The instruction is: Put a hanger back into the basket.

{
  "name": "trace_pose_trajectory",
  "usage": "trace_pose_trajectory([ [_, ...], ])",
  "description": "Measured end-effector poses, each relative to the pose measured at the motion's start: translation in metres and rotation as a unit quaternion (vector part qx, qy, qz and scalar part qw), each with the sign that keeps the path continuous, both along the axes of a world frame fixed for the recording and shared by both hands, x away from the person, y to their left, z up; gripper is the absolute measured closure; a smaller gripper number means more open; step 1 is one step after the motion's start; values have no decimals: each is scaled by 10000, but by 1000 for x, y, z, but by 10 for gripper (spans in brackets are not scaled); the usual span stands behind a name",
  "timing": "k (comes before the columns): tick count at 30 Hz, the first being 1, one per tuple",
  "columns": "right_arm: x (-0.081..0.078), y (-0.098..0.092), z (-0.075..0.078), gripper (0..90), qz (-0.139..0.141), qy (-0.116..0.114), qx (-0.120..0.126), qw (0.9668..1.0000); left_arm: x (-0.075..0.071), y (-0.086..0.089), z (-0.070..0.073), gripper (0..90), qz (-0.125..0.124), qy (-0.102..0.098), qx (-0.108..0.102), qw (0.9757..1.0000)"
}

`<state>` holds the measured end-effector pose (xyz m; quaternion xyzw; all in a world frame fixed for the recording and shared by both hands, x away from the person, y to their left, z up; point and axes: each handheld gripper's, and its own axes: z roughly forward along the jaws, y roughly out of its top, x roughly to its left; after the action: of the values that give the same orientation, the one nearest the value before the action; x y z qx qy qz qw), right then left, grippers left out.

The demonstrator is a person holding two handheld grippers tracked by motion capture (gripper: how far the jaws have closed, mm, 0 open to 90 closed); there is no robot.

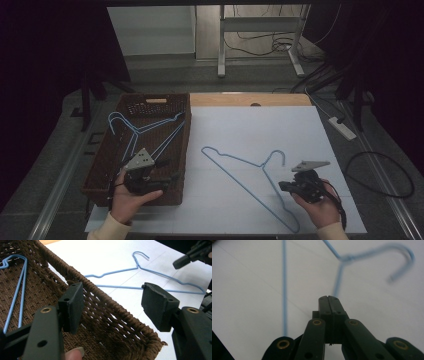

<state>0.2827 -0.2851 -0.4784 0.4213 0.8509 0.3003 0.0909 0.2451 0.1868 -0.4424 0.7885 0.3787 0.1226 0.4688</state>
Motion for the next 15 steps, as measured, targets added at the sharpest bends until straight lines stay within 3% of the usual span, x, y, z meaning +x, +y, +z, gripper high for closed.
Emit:
trace_pose_trajectory([
  [6,-12,-18,-23,900,-35,405,-309,9987,0,1,0,361,13,-5,6,10000],
  [15,-32,-1,-23,900,343,469,-374,9976,0,2,1,361,6,-12,10,10000],
])
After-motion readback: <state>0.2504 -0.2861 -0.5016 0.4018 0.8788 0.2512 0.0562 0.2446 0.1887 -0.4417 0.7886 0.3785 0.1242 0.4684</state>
